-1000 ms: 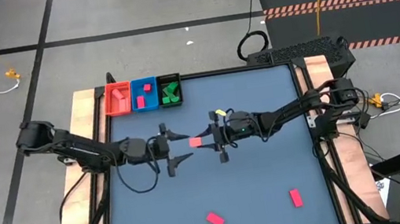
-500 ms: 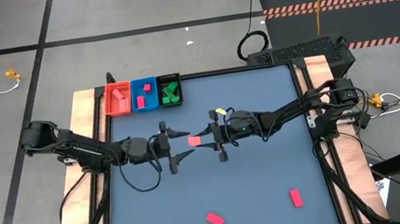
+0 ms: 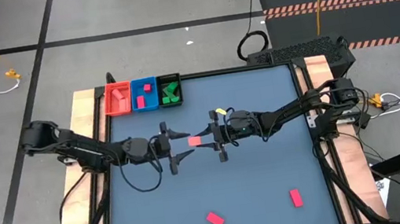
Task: Sort & place blocks by color
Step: Put the orange block into the orange bin
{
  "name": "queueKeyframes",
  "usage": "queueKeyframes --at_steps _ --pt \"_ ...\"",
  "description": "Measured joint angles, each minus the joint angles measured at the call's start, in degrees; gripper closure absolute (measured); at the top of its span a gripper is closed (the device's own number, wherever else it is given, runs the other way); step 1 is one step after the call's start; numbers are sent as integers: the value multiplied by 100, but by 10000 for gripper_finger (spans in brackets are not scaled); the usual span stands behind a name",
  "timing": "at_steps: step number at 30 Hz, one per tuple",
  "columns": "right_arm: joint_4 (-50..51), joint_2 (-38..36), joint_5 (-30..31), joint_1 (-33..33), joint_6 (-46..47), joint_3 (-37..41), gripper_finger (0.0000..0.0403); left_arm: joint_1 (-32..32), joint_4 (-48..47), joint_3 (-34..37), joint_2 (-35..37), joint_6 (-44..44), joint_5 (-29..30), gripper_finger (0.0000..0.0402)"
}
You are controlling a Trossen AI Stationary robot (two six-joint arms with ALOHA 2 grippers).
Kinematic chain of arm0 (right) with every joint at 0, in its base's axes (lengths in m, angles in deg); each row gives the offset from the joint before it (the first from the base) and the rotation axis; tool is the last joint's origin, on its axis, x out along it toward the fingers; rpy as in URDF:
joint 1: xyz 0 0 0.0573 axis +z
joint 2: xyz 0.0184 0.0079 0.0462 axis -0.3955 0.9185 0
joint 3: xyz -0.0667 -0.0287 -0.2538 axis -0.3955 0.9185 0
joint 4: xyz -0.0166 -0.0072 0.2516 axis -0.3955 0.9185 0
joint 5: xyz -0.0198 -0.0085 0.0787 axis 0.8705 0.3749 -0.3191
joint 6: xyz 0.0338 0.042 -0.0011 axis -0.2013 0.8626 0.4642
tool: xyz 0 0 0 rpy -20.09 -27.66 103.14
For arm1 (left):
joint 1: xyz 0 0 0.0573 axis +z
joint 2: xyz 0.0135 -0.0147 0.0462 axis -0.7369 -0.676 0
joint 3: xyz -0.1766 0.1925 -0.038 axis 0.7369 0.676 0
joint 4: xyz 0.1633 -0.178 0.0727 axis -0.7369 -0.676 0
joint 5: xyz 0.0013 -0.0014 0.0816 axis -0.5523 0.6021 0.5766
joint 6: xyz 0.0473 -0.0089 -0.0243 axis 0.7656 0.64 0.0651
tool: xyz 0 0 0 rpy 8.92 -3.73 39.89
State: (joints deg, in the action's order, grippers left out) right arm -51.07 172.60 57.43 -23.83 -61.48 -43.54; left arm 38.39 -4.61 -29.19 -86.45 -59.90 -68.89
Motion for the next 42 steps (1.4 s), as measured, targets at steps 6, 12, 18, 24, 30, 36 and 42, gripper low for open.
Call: queueKeyframes --at_steps 6,12,18,24,30,36,42 --pt "4 1 0 0 0 0 282 0 47 2 -86 2 -9 188" --pt "11 -3 -28 2 0 0 282 0 251 2 -124 50 -137 235" --pt "27 -8 -31 2 0 0 282 0 309 2 -137 133 -151 249" --pt "22 -8 -3 2 57 0 282 0 309 4 -137 175 -154 252" --pt "-4 -8 49 -14 168 0 217 0 346 4 -137 243 -154 274" --pt "57 -8 63 -15 147 0 167 -4 351 4 -137 260 -170 274" --pt "494 -8 219 -20 -4 0 156 -4 324 4 -34 288 175 272"
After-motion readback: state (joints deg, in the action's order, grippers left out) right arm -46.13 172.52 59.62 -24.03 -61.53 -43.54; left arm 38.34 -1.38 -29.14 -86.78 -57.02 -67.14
